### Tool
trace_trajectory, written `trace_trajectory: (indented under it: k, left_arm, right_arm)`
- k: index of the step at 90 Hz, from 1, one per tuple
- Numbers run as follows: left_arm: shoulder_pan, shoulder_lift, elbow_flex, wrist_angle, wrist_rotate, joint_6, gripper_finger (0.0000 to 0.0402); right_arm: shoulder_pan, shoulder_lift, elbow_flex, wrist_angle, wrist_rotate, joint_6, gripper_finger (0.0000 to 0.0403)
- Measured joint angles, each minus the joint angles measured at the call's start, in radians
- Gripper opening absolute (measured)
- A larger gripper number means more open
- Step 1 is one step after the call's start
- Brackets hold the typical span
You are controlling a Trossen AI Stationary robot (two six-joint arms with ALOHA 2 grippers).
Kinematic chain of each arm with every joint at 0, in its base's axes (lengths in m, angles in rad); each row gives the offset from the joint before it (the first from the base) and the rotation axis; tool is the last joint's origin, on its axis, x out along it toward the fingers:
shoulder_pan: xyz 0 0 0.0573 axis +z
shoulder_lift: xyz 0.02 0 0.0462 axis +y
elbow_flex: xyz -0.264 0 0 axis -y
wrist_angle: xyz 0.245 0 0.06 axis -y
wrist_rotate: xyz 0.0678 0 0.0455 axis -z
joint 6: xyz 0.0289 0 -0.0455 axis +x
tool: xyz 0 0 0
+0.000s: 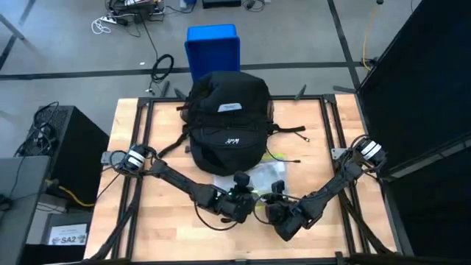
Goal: Unpack backpack
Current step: Remove the calculator from the zip bag
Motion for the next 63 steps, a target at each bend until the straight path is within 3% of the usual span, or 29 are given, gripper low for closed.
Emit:
trace_trajectory:
  k: [36, 63]
  left_arm:
    - [0.030, -0.054, 0.002, -0.110, -0.002, -0.030, 0.0000]
    - [0.036, -0.054, 0.002, -0.138, 0.011, -0.051, 0.0000]
  right_arm:
    - [0.026, -0.003, 0.212, -0.028, -0.024, -0.156, 0.0001]
    - [0.029, -0.007, 0.274, -0.032, -0.021, -0.226, 0.0001]
